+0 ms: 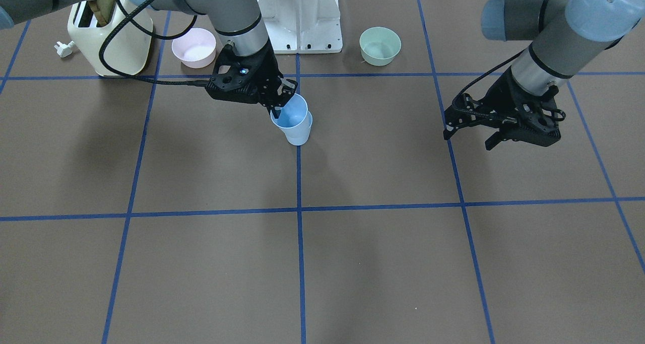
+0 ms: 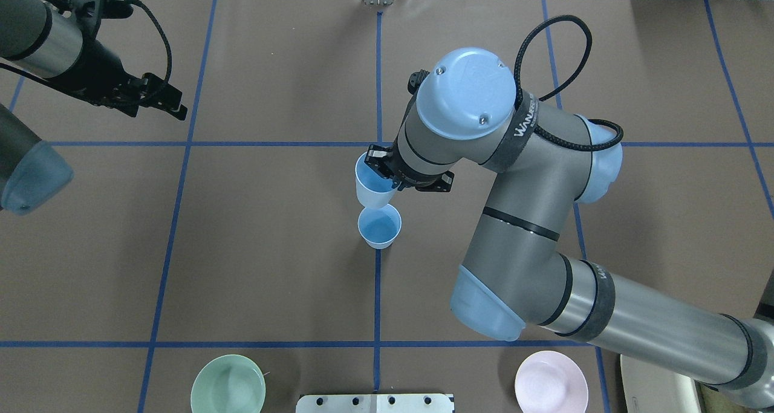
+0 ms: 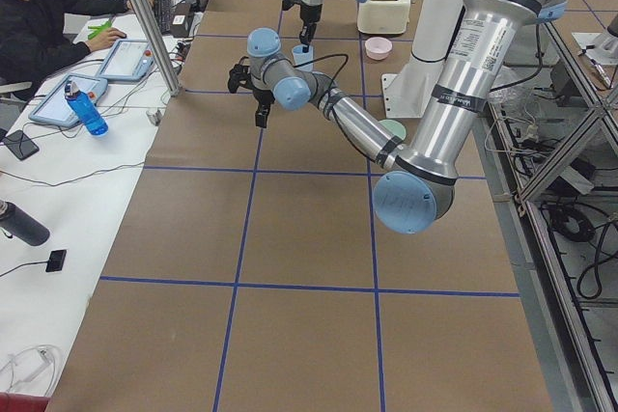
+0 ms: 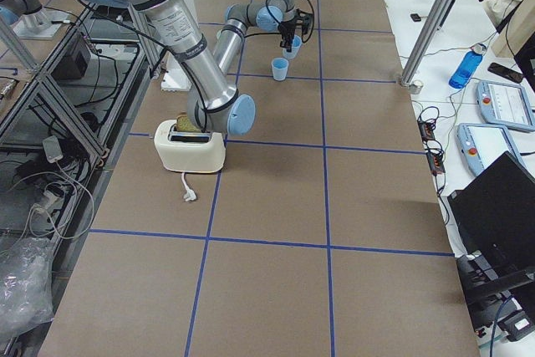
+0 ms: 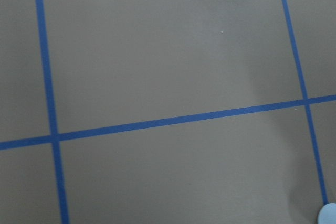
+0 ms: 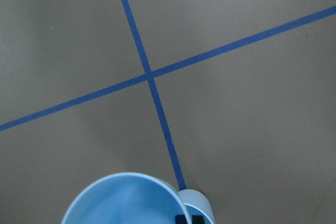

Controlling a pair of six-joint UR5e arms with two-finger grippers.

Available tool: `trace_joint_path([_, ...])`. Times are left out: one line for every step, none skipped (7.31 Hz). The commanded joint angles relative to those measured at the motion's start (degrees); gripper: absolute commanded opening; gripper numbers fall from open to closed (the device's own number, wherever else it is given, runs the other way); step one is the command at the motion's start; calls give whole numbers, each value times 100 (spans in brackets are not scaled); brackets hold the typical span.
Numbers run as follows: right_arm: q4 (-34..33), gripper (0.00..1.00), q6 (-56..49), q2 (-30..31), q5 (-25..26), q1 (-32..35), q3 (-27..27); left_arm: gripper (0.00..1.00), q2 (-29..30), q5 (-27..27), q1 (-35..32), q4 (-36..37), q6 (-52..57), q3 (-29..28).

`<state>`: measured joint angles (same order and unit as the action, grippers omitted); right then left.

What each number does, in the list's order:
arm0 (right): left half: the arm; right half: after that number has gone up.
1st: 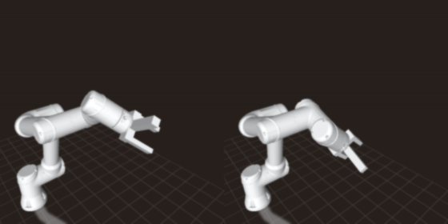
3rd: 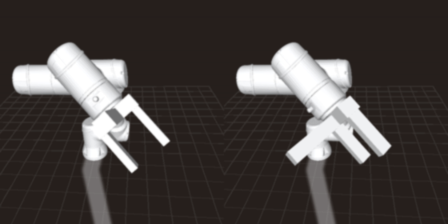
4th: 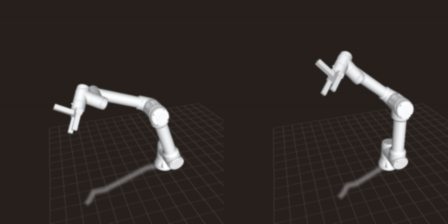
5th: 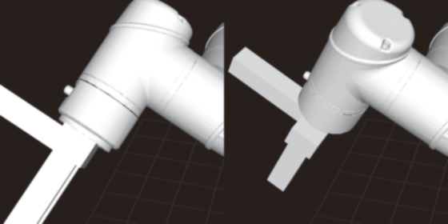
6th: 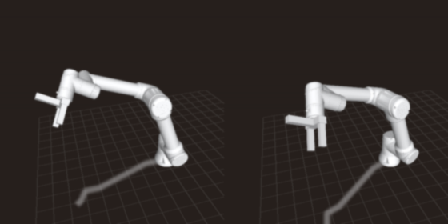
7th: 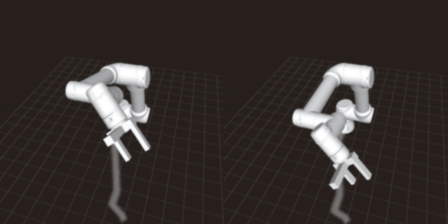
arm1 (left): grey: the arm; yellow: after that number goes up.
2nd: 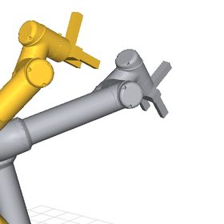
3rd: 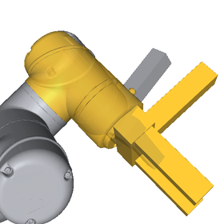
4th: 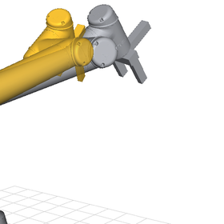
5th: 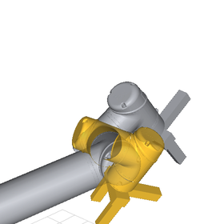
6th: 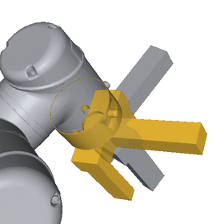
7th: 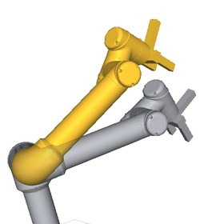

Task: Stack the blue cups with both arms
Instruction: 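Lower the right gripper's cup into the cup at the table center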

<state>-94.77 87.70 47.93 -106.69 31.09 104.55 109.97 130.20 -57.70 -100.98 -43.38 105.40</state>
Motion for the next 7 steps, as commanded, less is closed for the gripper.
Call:
trace_joint_path([20,0,10,40,174,-164,-31,98,-28,5,-22,-9,31,-2])
trace_joint_path([46,0,1,76,253,-217,-32,98,-37,5,-22,-9,31,-2])
trace_joint_path([47,0,10,102,263,-226,-23,98,-37,-3,-22,-9,31,-10])
trace_joint_path([47,0,10,128,263,-261,-23,98,-37,-3,-22,-9,31,-28])
trace_joint_path([73,0,1,163,272,-270,-14,98,-37,-3,-22,-9,31,-37])
trace_joint_path([82,0,1,181,272,-270,3,98,-28,-12,-13,-9,31,-37])
trace_joint_path([82,0,10,181,280,-287,12,98,-28,-12,-13,-9,31,-45])
